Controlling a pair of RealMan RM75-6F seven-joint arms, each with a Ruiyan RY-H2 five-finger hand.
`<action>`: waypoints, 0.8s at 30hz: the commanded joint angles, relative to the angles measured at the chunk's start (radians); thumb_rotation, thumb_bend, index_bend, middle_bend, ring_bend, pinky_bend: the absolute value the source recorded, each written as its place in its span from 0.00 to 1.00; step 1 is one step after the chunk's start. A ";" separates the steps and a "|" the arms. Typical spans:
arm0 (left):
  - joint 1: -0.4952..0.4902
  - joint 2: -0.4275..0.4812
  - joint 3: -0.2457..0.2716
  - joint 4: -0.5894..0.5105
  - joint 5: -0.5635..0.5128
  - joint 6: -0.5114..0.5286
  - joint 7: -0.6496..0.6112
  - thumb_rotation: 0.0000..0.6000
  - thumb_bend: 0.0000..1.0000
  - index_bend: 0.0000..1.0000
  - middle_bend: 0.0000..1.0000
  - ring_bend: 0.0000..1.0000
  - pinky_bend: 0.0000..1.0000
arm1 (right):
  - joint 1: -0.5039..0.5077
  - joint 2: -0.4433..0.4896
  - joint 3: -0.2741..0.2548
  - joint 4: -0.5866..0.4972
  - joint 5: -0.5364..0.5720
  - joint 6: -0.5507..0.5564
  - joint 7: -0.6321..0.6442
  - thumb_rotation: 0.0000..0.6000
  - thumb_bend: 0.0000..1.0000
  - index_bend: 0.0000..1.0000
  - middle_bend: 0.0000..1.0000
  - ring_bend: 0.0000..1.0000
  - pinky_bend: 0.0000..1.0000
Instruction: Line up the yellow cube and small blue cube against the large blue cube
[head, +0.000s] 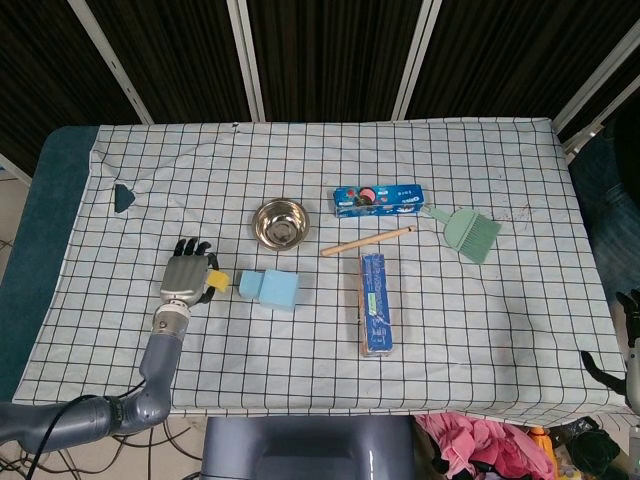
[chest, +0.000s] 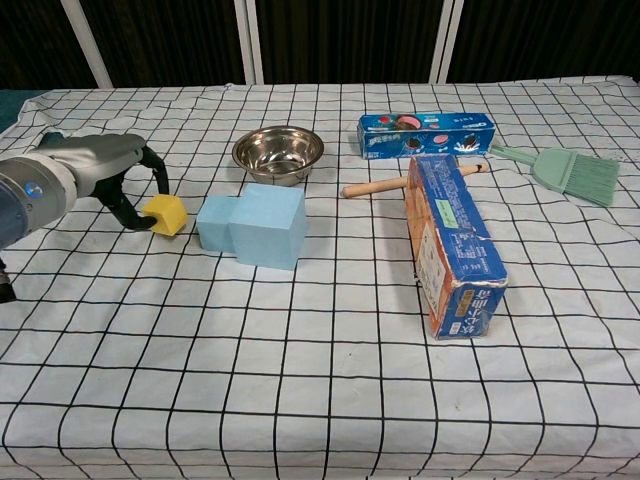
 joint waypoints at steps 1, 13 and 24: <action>-0.025 -0.030 -0.014 0.011 -0.028 0.022 0.038 1.00 0.34 0.45 0.15 0.00 0.00 | -0.002 0.002 0.001 -0.001 -0.001 0.003 0.005 1.00 0.18 0.10 0.05 0.20 0.12; -0.047 -0.076 -0.031 0.059 -0.076 0.037 0.068 1.00 0.34 0.45 0.15 0.00 0.00 | -0.005 0.006 0.003 -0.001 -0.003 0.005 0.016 1.00 0.18 0.10 0.05 0.20 0.12; -0.054 -0.092 -0.046 0.053 -0.105 0.042 0.073 1.00 0.33 0.45 0.15 0.00 0.00 | -0.003 0.005 0.004 0.000 0.000 0.001 0.017 1.00 0.18 0.10 0.05 0.20 0.12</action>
